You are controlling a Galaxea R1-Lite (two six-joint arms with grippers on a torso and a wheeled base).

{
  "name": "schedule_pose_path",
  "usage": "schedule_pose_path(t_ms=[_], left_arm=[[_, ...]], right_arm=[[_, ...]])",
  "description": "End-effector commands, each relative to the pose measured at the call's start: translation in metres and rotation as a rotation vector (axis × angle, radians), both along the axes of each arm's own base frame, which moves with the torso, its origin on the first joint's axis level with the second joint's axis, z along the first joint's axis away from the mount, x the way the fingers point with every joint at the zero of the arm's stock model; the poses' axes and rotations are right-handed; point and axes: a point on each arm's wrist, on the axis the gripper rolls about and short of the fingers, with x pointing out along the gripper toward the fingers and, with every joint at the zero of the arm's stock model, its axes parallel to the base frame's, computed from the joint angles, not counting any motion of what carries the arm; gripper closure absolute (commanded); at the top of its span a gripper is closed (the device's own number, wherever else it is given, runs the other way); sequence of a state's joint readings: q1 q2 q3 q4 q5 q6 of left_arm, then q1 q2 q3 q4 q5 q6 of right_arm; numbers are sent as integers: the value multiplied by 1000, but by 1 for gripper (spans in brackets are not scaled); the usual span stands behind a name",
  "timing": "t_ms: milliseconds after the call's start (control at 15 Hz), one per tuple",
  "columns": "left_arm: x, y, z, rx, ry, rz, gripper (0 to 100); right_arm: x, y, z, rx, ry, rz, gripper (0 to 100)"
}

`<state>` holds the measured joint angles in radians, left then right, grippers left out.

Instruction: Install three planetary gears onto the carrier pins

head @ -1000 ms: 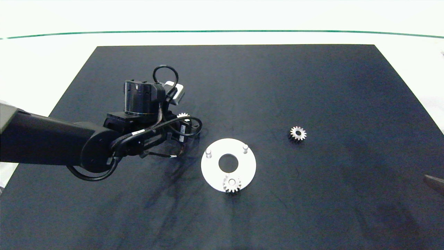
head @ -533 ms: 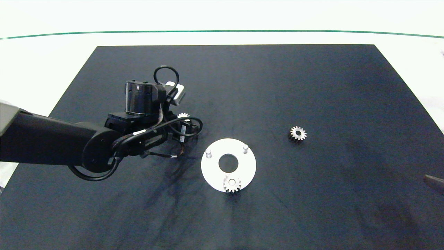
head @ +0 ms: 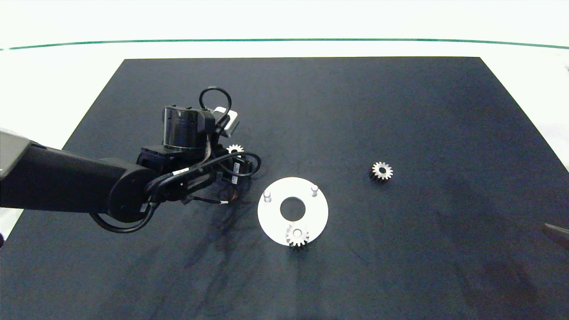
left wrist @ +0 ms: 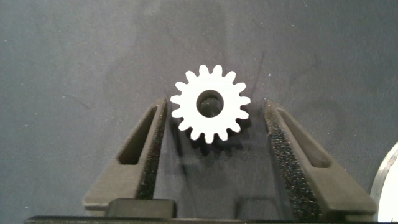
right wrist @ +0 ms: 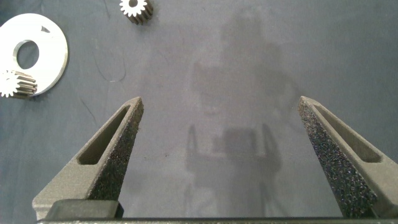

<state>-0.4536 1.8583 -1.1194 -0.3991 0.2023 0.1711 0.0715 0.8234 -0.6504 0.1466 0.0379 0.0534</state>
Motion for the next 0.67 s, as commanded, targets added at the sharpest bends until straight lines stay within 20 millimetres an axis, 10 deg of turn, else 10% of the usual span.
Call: schedule_pose_path(t_ms=[67, 667], left_arm=[[0, -1, 0, 1, -1, -1, 44], [-1, -6, 1, -1, -5, -14, 62]], right_arm=[[0, 0, 0, 0, 3, 1, 0], [0, 0, -1, 0, 3, 1, 0]])
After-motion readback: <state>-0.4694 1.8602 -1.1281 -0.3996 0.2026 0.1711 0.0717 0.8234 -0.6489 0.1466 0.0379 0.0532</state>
